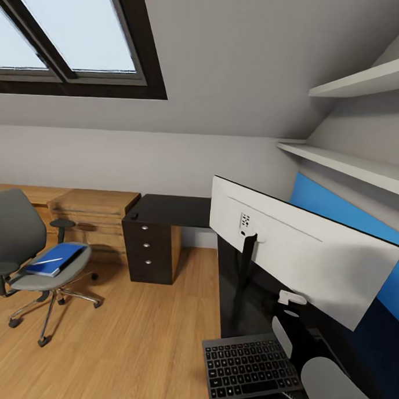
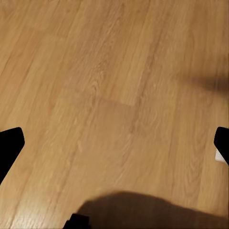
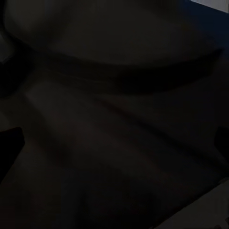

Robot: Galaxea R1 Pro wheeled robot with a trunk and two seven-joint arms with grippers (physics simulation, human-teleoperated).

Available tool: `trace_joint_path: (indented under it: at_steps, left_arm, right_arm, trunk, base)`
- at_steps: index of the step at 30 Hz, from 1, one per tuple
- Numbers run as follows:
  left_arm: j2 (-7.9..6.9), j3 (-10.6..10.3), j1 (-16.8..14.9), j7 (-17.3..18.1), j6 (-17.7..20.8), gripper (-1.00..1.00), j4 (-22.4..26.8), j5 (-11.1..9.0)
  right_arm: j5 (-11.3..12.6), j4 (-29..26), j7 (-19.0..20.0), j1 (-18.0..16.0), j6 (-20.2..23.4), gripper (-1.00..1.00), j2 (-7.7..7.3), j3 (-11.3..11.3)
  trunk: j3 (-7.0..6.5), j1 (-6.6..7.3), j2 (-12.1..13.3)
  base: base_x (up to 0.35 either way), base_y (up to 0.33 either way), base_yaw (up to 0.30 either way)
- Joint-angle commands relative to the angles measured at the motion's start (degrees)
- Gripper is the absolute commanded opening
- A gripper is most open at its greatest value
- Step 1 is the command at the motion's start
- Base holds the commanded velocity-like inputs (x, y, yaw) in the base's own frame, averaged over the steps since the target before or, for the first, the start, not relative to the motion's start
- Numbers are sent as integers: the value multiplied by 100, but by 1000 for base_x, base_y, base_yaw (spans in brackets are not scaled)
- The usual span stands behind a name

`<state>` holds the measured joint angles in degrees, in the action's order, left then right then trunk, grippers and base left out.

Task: In the bedroom, organize the workspace by keeping the computer under the desk, ensuring the monitor is on the desk, placing the keyboard on the desk next to the monitor, placing the mouse on the desk next to the keyboard, moving the folder from the swivel chair onto the desk next to the mouse, stacking the notebook on top of the folder with the pen on top of the notebook, and positioning the swivel chair next to the desk.

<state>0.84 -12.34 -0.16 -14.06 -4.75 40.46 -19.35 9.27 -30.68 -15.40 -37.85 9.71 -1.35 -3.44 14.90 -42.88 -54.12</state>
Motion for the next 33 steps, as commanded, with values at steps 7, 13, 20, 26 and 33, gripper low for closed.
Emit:
trace_joint_path:
  at_steps: [7,13,20,26,33]
  left_arm:
    - [-12,-31,-2,-24,-26,100,19,-60]
    - [-8,-30,-2,-38,-19,100,56,-67]
    - [9,-22,-2,-53,-17,100,67,-69]
    - [11,-14,-2,-53,-17,100,67,-69]
    - [13,-14,-2,-53,-17,100,67,-69]
  right_arm:
    - [48,268,-24,-102,-103,100,-9,10]
    - [48,303,-24,-115,-131,100,-13,10]
    - [56,308,-24,-117,-130,100,-6,10]
    - [57,311,-24,-117,-128,100,-7,10]
    - [57,317,-24,-117,-127,100,-6,10]
  trunk:
    - [7,-2,-4]
    - [7,-2,-4]
    - [60,-68,-125]
    - [168,-200,-365]
    - [294,-353,-646]
  base:
    - [44,0,0]
    - [4,0,0]
    - [0,0,0]
    - [0,0,0]
    - [0,0,0]
